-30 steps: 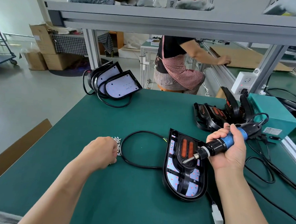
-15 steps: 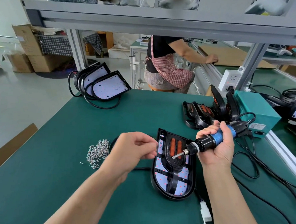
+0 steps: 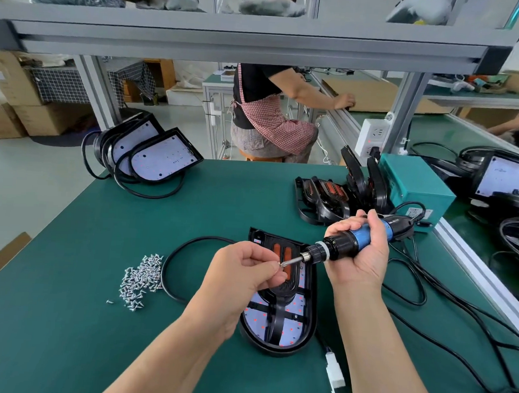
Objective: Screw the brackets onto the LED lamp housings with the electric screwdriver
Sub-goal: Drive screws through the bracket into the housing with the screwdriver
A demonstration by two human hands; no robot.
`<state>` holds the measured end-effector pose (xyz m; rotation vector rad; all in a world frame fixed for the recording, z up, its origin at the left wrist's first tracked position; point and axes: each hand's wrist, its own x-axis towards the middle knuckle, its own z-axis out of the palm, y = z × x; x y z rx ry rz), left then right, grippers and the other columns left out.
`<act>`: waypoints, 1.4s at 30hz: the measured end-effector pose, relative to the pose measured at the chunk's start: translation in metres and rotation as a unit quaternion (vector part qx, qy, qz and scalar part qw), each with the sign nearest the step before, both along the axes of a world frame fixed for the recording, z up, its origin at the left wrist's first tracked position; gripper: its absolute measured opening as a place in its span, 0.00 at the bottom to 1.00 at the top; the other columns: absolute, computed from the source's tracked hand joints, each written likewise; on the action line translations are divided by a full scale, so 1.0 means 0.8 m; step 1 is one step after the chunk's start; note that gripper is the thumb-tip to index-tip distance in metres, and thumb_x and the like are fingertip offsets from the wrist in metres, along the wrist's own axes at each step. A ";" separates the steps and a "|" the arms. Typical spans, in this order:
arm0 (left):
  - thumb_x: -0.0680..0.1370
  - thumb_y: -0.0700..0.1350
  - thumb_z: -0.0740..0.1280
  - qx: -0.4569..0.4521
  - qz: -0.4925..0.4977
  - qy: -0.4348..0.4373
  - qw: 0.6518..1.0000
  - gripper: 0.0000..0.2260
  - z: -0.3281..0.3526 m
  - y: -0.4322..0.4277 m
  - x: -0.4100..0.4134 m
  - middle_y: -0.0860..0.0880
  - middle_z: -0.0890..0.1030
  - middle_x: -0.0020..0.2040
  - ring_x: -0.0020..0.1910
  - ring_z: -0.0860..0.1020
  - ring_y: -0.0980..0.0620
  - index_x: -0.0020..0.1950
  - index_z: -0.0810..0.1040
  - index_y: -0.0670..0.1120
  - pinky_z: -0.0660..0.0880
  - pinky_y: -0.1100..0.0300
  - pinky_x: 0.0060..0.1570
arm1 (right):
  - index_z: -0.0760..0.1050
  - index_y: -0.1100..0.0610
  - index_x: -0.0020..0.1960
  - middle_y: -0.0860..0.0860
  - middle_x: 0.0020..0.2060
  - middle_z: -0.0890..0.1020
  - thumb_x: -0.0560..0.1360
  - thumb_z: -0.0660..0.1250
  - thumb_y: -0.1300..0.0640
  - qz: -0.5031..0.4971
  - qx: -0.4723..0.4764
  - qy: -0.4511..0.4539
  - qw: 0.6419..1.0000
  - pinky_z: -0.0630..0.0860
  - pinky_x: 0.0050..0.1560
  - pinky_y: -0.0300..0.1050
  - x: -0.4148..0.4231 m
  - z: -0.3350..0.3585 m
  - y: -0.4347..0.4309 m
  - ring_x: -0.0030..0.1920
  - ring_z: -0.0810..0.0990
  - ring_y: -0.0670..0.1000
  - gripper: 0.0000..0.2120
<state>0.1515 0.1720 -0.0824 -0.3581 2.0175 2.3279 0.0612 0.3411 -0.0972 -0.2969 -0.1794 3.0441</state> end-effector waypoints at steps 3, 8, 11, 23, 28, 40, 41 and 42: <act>0.77 0.30 0.70 0.003 0.001 -0.002 1.000 0.03 -0.001 0.003 -0.001 0.43 0.86 0.37 0.40 0.86 0.48 0.47 0.81 0.37 0.81 0.63 0.42 | 0.74 0.56 0.47 0.45 0.32 0.75 0.78 0.69 0.58 -0.004 -0.002 -0.004 1.000 0.73 0.36 0.34 0.000 -0.001 0.002 0.30 0.74 0.42 0.04; 0.76 0.30 0.70 0.001 0.001 0.000 1.000 0.03 -0.002 0.006 -0.001 0.42 0.86 0.38 0.41 0.86 0.46 0.46 0.81 0.37 0.81 0.63 0.42 | 0.74 0.57 0.47 0.45 0.33 0.75 0.77 0.70 0.58 -0.009 -0.010 -0.007 1.000 0.75 0.34 0.34 -0.001 -0.002 0.005 0.30 0.74 0.42 0.05; 0.76 0.30 0.70 -0.001 0.006 0.001 1.000 0.03 -0.004 0.007 -0.001 0.42 0.86 0.38 0.41 0.86 0.46 0.47 0.80 0.37 0.81 0.62 0.43 | 0.75 0.57 0.47 0.45 0.34 0.75 0.77 0.70 0.58 -0.011 -0.010 -0.009 1.000 0.75 0.34 0.34 -0.001 -0.002 0.005 0.30 0.75 0.42 0.05; 0.78 0.34 0.67 -0.233 0.081 0.139 0.959 0.13 -0.015 0.032 0.020 0.50 0.84 0.36 0.37 0.84 0.54 0.38 0.76 0.51 0.80 0.62 0.41 | 0.74 0.56 0.48 0.45 0.33 0.75 0.78 0.70 0.59 -0.029 0.031 -0.036 0.998 0.74 0.37 0.35 0.002 0.002 0.002 0.31 0.74 0.43 0.05; 0.78 0.33 0.69 -0.410 0.109 0.298 0.855 0.08 -0.029 0.033 0.021 0.50 0.76 0.38 0.36 0.76 0.46 0.42 0.75 0.43 0.75 0.49 0.37 | 0.71 0.56 0.41 0.46 0.32 0.74 0.78 0.69 0.59 -0.021 0.059 -0.065 0.996 0.74 0.32 0.36 0.005 0.001 -0.003 0.29 0.73 0.44 0.09; 0.73 0.34 0.74 -0.360 0.056 0.298 0.882 0.24 -0.034 0.015 0.017 0.59 0.79 0.45 0.44 0.80 0.59 0.58 0.72 0.59 0.75 0.73 0.48 | 0.73 0.56 0.45 0.47 0.34 0.76 0.77 0.70 0.61 -0.009 0.045 -0.066 0.997 0.76 0.30 0.37 0.008 0.006 -0.003 0.28 0.75 0.44 0.07; 0.73 0.36 0.74 -0.365 0.053 0.301 0.879 0.25 -0.034 0.011 0.018 0.59 0.79 0.47 0.46 0.80 0.59 0.61 0.71 0.59 0.75 0.72 0.50 | 0.73 0.56 0.45 0.47 0.34 0.76 0.77 0.70 0.61 -0.010 0.046 -0.062 0.997 0.76 0.30 0.37 0.008 0.007 -0.003 0.28 0.75 0.44 0.06; 0.72 0.38 0.74 -0.381 0.057 0.312 0.868 0.25 -0.033 0.007 0.019 0.59 0.79 0.50 0.49 0.79 0.58 0.64 0.71 0.56 0.74 0.71 0.52 | 0.73 0.56 0.46 0.47 0.34 0.76 0.77 0.71 0.61 -0.010 0.045 -0.057 0.997 0.75 0.31 0.37 0.009 0.009 -0.002 0.28 0.76 0.44 0.06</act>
